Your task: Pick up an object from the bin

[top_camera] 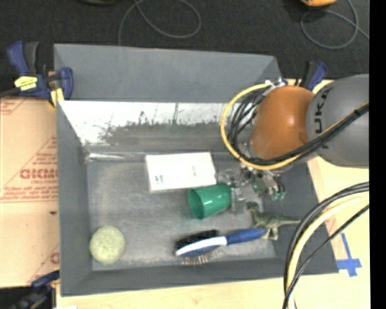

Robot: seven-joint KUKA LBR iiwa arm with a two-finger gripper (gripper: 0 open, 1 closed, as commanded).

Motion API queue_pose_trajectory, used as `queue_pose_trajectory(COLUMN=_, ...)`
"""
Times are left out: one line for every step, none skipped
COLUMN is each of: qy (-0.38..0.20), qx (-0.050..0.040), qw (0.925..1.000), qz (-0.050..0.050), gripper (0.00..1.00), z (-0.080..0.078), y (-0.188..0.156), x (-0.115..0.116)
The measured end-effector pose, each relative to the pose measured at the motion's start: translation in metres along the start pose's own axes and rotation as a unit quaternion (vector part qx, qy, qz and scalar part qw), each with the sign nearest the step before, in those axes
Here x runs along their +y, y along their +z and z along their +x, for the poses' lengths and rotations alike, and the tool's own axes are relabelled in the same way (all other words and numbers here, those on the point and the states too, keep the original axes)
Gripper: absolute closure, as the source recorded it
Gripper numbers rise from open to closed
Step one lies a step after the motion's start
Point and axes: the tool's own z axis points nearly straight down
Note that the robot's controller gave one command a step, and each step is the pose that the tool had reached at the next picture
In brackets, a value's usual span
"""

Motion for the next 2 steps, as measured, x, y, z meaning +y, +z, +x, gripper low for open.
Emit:
queue_pose_trajectory(qy=0.0, qx=0.0013, qw=1.0, qz=0.0, gripper=1.0, z=0.001, y=-0.01, x=0.0)
queue_pose_trajectory(qy=0.0, qx=0.0013, qw=1.0, qz=0.0, gripper=1.0, z=0.001, y=-0.027, x=0.0)
